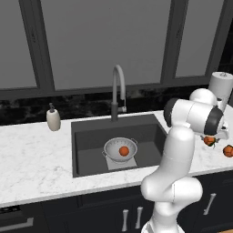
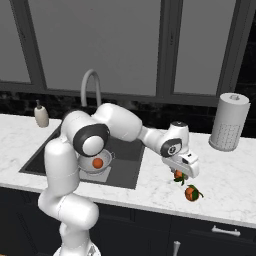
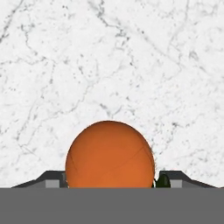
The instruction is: Put the colander in the sink, put the orange, orange, orange in the colander, and turn on the sink faucet and pour water over the colander.
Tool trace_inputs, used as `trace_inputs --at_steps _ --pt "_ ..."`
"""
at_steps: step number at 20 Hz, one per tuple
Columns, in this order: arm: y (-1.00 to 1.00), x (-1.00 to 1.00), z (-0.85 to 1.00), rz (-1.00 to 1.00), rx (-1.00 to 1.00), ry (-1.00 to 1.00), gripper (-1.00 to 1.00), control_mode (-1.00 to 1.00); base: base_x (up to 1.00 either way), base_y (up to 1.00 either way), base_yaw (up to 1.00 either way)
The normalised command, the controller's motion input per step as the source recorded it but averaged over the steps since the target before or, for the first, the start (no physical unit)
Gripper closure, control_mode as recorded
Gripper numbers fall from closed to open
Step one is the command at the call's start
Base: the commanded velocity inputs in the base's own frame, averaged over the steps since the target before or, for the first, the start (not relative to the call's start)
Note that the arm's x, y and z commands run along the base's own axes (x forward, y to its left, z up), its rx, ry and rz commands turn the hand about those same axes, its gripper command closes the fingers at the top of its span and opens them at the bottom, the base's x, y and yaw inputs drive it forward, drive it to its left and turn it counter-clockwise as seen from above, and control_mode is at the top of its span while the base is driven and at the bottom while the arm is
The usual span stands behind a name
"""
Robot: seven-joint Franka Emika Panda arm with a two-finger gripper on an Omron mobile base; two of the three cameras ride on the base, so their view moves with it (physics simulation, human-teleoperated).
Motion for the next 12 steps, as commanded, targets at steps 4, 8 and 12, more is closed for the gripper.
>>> trace_inputs --at_steps 4,8,12 --pt "0.00 0.00 0.24 0.00 0.00 0.00 1.00 -1.00 0.00 0.00 0.00" --pt "0.16 -0.05 0.35 0.00 0.00 0.00 1.00 -1.00 0.00 0.00 0.00" --pt "0.54 -0.15 0.28 0.02 0.00 0.00 1.00 -1.00 0.00 0.00 0.00"
